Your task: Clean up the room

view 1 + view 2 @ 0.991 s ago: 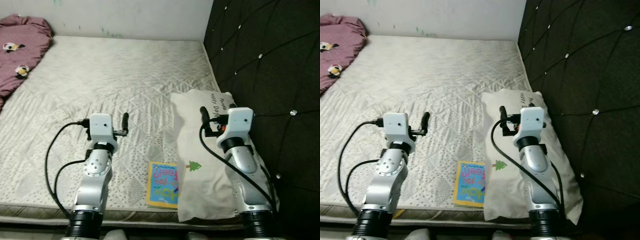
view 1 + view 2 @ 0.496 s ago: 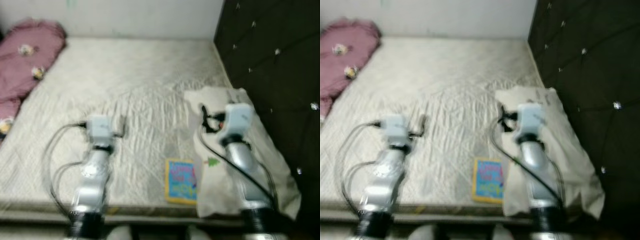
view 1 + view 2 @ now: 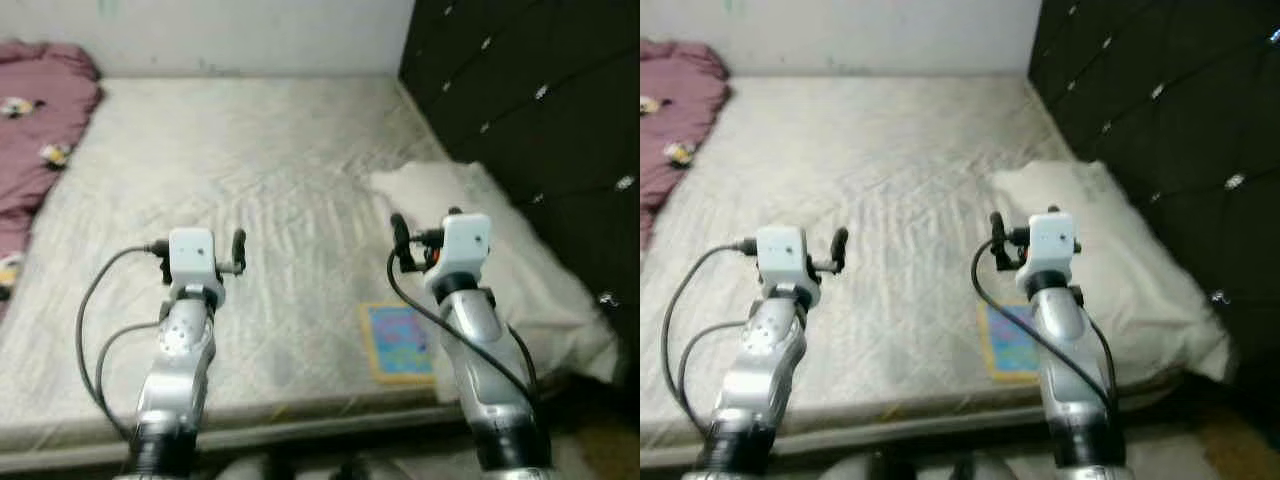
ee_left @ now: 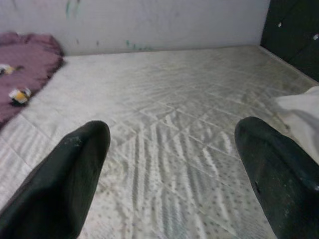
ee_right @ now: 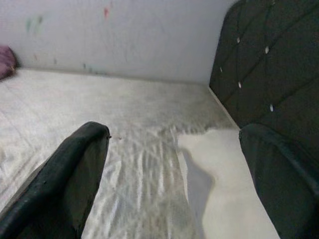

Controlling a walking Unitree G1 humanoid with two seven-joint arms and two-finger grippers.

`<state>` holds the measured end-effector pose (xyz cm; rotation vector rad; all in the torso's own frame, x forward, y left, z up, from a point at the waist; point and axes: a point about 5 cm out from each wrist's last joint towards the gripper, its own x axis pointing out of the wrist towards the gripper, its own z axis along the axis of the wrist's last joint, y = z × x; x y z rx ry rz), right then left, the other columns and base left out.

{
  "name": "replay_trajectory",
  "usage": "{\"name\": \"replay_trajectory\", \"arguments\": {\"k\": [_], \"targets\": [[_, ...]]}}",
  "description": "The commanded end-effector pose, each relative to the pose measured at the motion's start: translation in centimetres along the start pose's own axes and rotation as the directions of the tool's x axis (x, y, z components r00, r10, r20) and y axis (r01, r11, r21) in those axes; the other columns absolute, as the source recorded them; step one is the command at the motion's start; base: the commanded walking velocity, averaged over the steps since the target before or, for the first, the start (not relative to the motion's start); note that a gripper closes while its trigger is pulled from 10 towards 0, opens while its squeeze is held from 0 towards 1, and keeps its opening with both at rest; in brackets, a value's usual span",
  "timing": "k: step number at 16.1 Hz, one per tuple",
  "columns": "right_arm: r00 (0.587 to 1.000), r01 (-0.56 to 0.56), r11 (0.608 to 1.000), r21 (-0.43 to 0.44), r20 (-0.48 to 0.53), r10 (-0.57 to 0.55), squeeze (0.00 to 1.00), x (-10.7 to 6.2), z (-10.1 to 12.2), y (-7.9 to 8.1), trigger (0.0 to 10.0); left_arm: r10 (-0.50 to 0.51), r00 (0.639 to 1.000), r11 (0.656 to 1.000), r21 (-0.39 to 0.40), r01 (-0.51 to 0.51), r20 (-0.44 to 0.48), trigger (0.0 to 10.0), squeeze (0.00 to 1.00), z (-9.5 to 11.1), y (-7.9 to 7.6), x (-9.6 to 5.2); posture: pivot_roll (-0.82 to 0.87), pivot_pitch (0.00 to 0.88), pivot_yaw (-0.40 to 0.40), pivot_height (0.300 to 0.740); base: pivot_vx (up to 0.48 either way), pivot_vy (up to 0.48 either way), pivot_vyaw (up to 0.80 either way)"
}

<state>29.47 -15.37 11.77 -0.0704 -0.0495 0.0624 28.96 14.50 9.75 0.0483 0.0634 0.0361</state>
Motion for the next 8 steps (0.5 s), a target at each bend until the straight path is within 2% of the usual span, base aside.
{"name": "replay_trajectory", "arguments": {"k": [1,8], "targets": [[1.000,0.001,1.000,-0.001,0.008,-0.001,0.00,0.15,0.21,0.04,10.0,0.008,1.000,1.000,0.001,-0.008,-0.001,10.0,0.00,0.11,0.32,0.03,-0.01,0.000,-0.021,0.740,0.000,0.480,0.00],[1.000,-0.006,1.000,-0.011,0.003,0.006,0.00,0.14,0.02,0.24,10.0,0.004,1.000,1.000,-0.001,-0.004,0.002,10.0,0.00,0.26,0.27,0.02,-0.01,0.000,-0.019,0.740,0.000,0.480,0.00]]}}
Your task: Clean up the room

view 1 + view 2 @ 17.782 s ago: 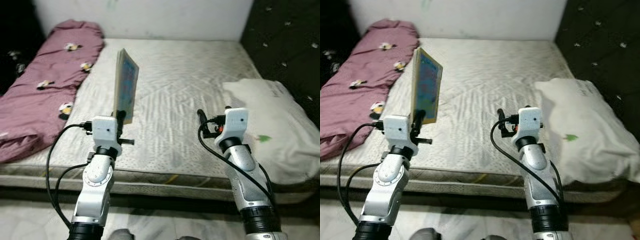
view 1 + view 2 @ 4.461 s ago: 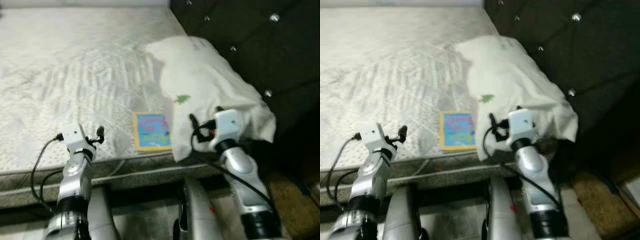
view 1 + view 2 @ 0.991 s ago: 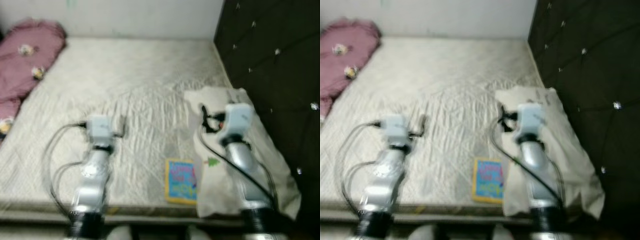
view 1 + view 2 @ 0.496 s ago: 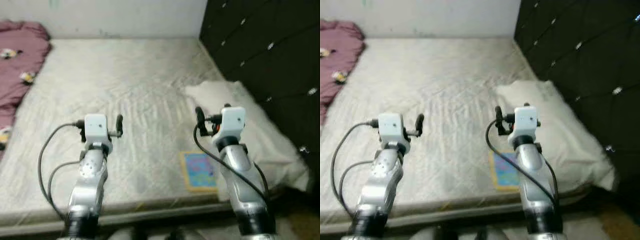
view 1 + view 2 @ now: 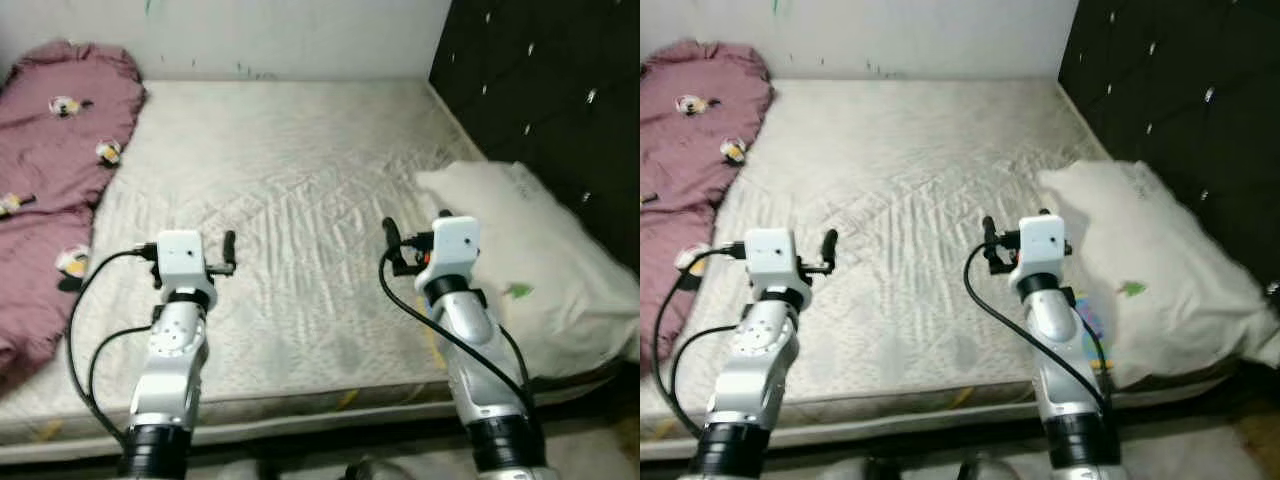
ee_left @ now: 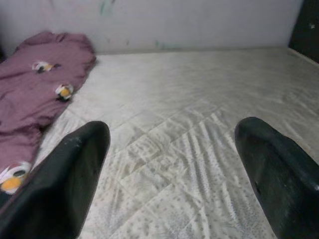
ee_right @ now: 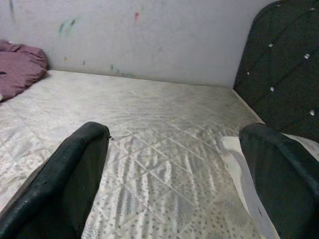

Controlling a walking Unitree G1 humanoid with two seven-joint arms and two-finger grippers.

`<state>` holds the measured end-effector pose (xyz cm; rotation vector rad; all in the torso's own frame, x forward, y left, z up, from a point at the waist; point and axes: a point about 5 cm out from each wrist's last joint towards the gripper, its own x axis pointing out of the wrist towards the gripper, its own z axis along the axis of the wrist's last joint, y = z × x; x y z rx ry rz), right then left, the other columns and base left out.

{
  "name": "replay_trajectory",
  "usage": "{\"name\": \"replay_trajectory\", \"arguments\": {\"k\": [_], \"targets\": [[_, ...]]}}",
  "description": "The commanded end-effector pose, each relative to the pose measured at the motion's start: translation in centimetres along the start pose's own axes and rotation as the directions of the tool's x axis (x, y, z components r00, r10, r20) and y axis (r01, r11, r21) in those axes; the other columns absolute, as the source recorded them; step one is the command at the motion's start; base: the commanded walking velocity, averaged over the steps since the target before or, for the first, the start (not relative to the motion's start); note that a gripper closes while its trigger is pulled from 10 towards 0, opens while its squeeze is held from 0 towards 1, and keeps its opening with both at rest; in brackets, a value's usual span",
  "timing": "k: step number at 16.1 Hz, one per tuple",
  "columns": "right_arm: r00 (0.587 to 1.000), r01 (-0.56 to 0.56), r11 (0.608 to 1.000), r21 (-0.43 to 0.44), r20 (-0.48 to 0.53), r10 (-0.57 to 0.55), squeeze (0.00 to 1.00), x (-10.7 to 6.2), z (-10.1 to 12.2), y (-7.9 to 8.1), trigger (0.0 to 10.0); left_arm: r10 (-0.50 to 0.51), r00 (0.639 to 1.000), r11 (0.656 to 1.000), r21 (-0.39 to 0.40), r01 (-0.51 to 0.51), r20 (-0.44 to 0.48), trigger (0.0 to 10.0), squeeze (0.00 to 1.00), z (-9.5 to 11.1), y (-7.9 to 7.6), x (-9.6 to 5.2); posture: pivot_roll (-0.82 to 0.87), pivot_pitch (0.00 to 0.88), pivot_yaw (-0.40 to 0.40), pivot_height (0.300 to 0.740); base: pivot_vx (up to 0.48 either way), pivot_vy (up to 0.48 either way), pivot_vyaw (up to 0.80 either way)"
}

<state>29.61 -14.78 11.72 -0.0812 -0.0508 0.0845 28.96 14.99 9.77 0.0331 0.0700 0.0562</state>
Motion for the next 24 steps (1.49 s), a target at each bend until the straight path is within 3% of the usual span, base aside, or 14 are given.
{"name": "replay_trajectory", "arguments": {"k": [1,18,24], "targets": [[1.000,0.016,1.000,-0.003,0.000,-0.016,0.00,-0.02,0.03,-0.34,10.0,-0.014,1.000,1.000,0.013,0.014,0.011,10.0,0.00,0.31,-0.19,-0.01,-0.01,0.000,-0.019,0.740,0.000,0.480,0.00],[1.000,0.010,1.000,-0.011,-0.006,-0.010,0.00,0.13,-0.32,-0.17,10.0,-0.013,1.000,1.000,0.007,0.013,0.017,10.0,0.00,0.44,-0.11,0.00,0.00,0.000,-0.018,0.740,0.000,0.480,0.00],[1.000,0.013,1.000,-0.012,-0.009,-0.013,0.00,0.04,-0.38,-0.35,10.0,-0.001,1.000,1.000,0.030,0.001,0.024,10.0,0.00,0.44,0.65,-0.34,0.00,0.000,-0.019,0.740,0.000,0.480,0.00]]}}
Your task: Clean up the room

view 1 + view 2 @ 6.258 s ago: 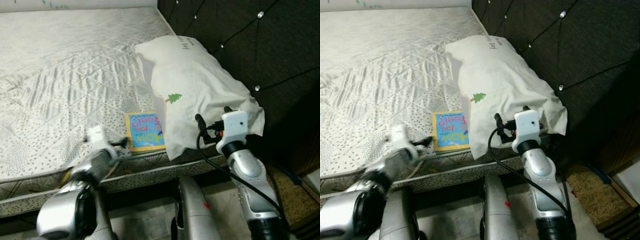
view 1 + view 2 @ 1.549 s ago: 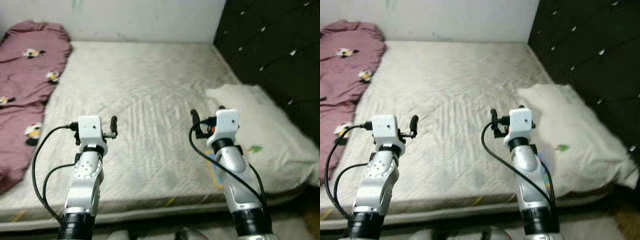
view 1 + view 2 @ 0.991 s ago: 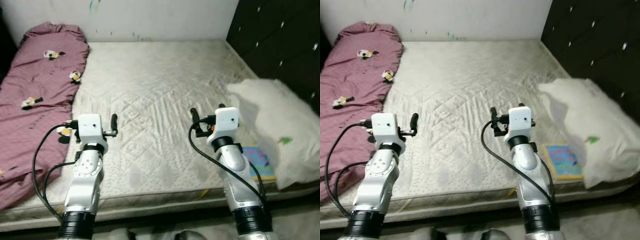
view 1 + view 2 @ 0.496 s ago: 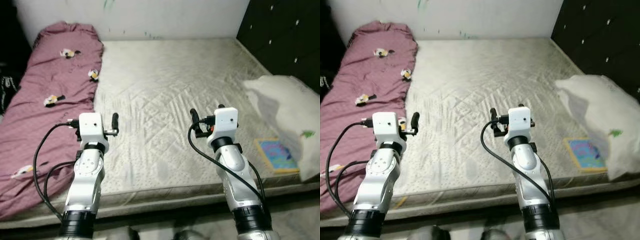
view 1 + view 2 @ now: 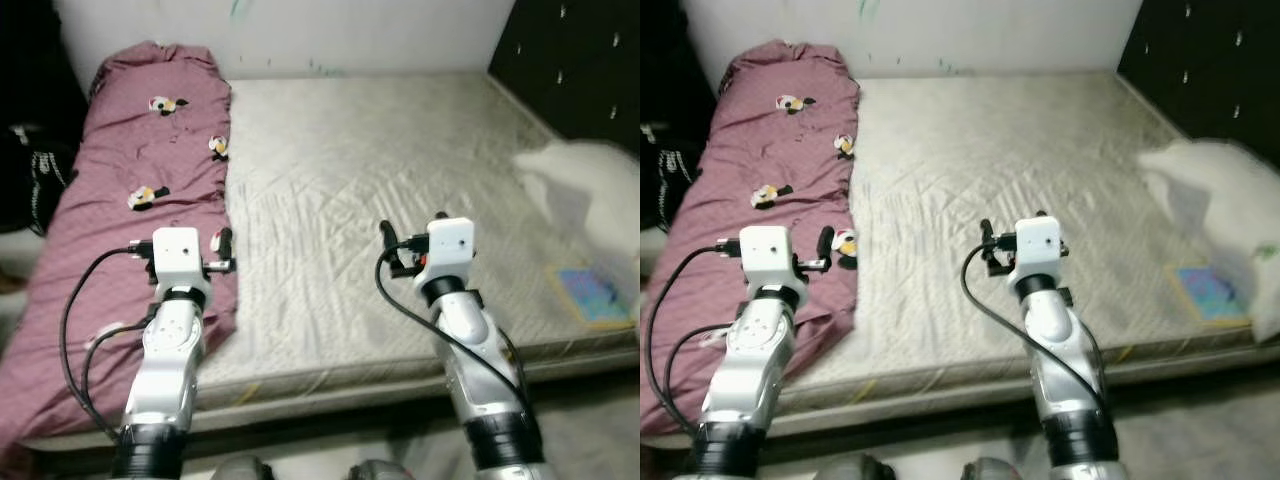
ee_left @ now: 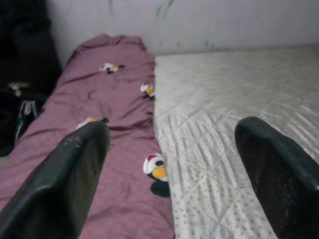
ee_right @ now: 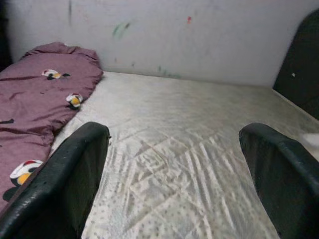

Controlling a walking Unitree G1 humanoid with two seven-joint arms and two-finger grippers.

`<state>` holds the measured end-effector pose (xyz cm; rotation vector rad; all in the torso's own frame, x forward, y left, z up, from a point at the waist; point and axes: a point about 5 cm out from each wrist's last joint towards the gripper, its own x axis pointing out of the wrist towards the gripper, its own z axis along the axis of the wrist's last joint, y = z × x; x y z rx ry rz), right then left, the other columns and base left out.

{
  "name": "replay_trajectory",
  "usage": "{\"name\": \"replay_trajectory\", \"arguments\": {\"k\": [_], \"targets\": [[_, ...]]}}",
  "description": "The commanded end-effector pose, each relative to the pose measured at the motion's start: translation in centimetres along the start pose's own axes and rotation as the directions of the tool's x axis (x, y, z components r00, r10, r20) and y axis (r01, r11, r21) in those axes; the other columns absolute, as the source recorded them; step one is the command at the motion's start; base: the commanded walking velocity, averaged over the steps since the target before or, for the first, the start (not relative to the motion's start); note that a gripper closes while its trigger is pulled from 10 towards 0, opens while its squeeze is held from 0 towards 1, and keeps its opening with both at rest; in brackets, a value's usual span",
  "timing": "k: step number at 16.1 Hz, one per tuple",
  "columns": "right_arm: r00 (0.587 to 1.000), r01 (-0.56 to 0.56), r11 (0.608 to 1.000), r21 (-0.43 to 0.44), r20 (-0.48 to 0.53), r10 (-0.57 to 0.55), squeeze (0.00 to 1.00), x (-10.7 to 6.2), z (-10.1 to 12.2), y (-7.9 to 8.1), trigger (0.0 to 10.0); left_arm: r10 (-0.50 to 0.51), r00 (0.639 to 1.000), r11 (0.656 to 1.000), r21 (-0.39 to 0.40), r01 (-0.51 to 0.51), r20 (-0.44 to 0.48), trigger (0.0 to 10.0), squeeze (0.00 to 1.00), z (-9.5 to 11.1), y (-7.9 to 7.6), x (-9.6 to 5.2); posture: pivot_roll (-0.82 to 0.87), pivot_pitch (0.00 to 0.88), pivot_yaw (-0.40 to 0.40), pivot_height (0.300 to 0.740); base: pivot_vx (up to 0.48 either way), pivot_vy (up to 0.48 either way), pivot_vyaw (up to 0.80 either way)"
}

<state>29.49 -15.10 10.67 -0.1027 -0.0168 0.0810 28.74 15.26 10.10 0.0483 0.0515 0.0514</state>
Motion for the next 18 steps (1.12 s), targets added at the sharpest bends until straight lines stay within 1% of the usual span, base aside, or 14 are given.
{"name": "replay_trajectory", "arguments": {"k": [1,3,5,6,10,13,16,17,18], "targets": [[1.000,0.014,1.000,0.008,0.026,-0.014,0.00,0.2,0.7,-0.2,10.0,0.010,1.000,1.000,0.029,-0.010,0.012,10.0,0.00,0.1,0.6,-0.2,0.00,0.000,-0.019,0.740,0.000,0.480,0.00],[0.999,0.032,0.999,-0.001,0.018,-0.032,0.00,0.1,0.4,-0.9,10.0,0.029,0.999,0.999,0.036,-0.030,0.025,10.0,0.00,0.1,1.4,-0.7,0.00,0.000,-0.018,0.740,0.000,0.480,0.00],[0.999,0.034,0.999,-0.004,0.017,-0.034,0.00,0.1,0.4,-1.0,10.0,0.037,0.999,0.999,0.031,-0.038,0.031,10.0,0.00,0.0,1.9,-1.3,-0.01,0.000,-0.018,0.740,0.000,0.480,0.00],[0.999,0.032,0.999,-0.008,0.013,-0.031,0.00,0.1,0.2,-1.0,10.0,0.043,0.999,0.998,0.034,-0.044,0.029,10.0,0.00,-0.4,2.1,-1.6,0.00,0.000,-0.021,0.740,0.000,0.480,0.00],[1.000,0.026,1.000,-0.013,0.015,-0.026,0.00,0.3,0.3,-0.8,10.0,0.054,0.997,0.998,0.036,-0.056,0.053,10.0,0.00,0.2,2.0,-0.9,-0.01,0.000,-0.029,0.740,0.000,0.480,0.00],[1.000,0.026,0.999,-0.020,0.017,-0.026,0.00,0.3,0.4,-0.9,10.0,0.042,0.997,0.999,0.031,-0.044,0.062,10.0,0.00,0.4,1.5,-0.5,-0.01,0.000,-0.028,0.740,0.000,0.480,0.00],[1.000,0.029,0.999,-0.024,0.011,-0.028,0.00,0.1,0.2,-1.0,10.0,0.043,0.997,0.999,0.023,-0.044,0.063,10.0,0.00,0.4,1.3,-0.5,-0.01,0.000,-0.027,0.740,0.000,0.432,0.00],[1.000,0.028,0.999,-0.025,0.011,-0.028,0.00,0.2,0.2,-1.0,10.0,0.043,0.997,0.999,0.022,-0.044,0.071,10.0,0.00,0.6,1.4,-0.7,-0.01,0.000,-0.026,0.740,0.000,0.000,0.00],[1.000,0.027,0.999,-0.023,0.012,-0.027,0.00,0.2,0.2,-0.9,10.0,0.039,0.997,0.999,0.003,-0.039,0.060,10.0,0.00,0.6,1.4,-0.8,-0.01,0.000,-0.026,0.740,0.000,0.000,0.00]]}}
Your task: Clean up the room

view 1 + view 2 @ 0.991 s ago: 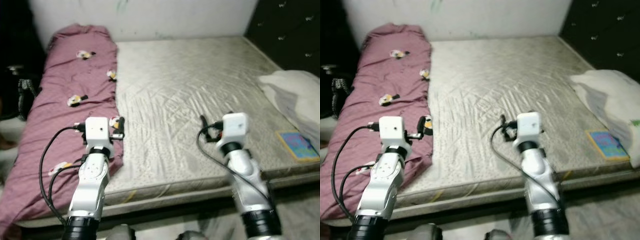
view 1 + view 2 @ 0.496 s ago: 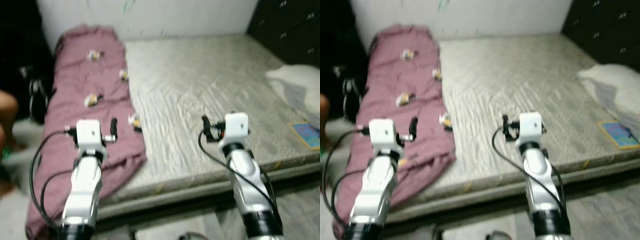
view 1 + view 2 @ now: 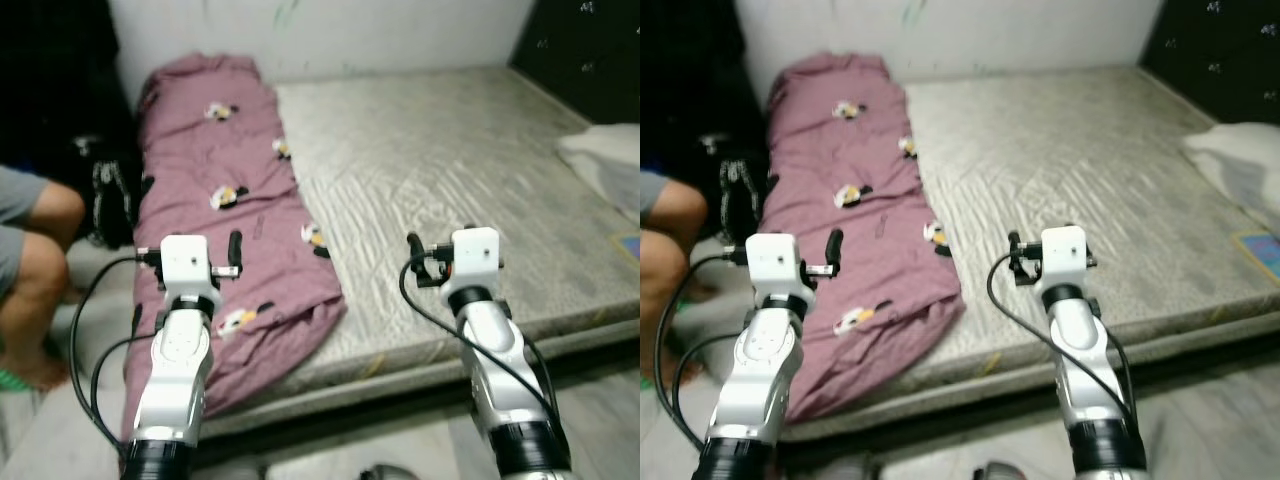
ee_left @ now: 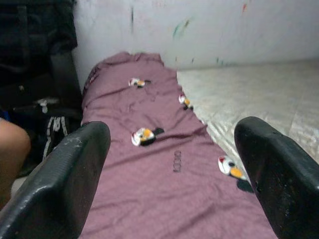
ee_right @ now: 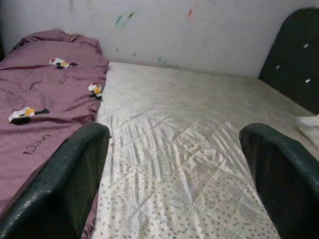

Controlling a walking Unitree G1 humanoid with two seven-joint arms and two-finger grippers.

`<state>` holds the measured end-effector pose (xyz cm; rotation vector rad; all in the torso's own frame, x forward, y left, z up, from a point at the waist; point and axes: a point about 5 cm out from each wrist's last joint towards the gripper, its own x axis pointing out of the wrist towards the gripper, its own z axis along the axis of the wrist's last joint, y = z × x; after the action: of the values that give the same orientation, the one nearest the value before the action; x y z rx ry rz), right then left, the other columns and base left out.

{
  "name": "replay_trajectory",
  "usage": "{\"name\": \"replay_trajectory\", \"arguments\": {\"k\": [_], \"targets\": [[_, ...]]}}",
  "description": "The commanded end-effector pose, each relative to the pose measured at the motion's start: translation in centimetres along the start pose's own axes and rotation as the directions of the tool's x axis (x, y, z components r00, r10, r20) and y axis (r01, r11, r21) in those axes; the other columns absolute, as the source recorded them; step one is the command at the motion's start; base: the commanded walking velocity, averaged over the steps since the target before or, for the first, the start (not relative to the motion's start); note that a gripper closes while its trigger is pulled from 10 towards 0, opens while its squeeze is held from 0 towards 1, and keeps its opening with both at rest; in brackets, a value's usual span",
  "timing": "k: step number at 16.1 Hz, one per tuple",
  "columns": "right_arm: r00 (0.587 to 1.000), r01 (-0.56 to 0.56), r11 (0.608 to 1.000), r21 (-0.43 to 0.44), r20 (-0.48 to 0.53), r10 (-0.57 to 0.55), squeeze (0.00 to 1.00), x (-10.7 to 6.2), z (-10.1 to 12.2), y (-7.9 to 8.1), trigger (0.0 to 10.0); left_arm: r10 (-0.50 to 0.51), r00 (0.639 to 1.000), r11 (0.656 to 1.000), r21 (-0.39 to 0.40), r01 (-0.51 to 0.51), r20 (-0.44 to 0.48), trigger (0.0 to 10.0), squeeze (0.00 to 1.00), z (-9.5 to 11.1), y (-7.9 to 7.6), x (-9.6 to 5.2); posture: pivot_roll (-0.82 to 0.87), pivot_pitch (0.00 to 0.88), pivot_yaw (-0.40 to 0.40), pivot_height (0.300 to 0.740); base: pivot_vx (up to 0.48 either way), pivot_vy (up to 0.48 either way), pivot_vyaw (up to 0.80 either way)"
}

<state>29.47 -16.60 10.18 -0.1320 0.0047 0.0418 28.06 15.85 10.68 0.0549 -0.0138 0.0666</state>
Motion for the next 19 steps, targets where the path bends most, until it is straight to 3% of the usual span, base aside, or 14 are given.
{"name": "replay_trajectory", "arguments": {"k": [1,3,10,14,16,19], "targets": [[0.999,-0.012,1.000,0.006,0.037,0.012,0.00,0.42,0.92,0.63,10.0,0.037,0.999,0.999,0.007,-0.037,-0.005,10.0,0.00,0.16,0.90,-0.22,0.00,0.000,-0.028,0.740,0.000,0.000,0.00],[0.999,-0.017,1.000,0.007,0.038,0.017,0.00,0.56,0.97,0.71,10.0,-0.008,1.000,1.000,-0.025,0.009,0.019,10.0,0.00,0.67,0.42,-0.31,0.00,0.000,-0.032,0.740,0.000,0.000,0.00],[0.999,-0.021,1.000,0.011,0.028,0.020,0.00,0.45,0.82,0.68,10.0,0.038,0.999,0.999,0.025,-0.038,0.009,10.0,0.00,0.53,0.64,-1.08,0.00,0.000,-0.029,0.740,0.000,0.000,0.00],[0.999,-0.020,1.000,0.018,0.036,0.020,0.00,0.61,1.01,0.75,10.0,0.028,0.999,0.999,0.039,-0.030,0.029,10.0,0.00,0.93,0.39,-0.62,0.00,0.000,-0.030,0.740,0.000,0.000,-0.70],[0.999,-0.022,1.000,0.017,0.034,0.021,0.00,0.53,0.93,0.77,10.0,0.037,0.999,0.998,0.047,-0.039,0.038,10.0,0.00,1.01,0.53,-0.66,0.00,0.000,-0.029,0.740,0.000,0.000,0.00],[0.999,-0.022,1.000,0.015,0.034,0.022,0.00,0.52,0.93,0.89,10.0,0.034,0.999,0.999,0.004,-0.034,0.008,10.0,0.00,0.73,0.68,-0.69,0.00,0.000,-0.024,0.740,0.000,0.000,0.00]]}}
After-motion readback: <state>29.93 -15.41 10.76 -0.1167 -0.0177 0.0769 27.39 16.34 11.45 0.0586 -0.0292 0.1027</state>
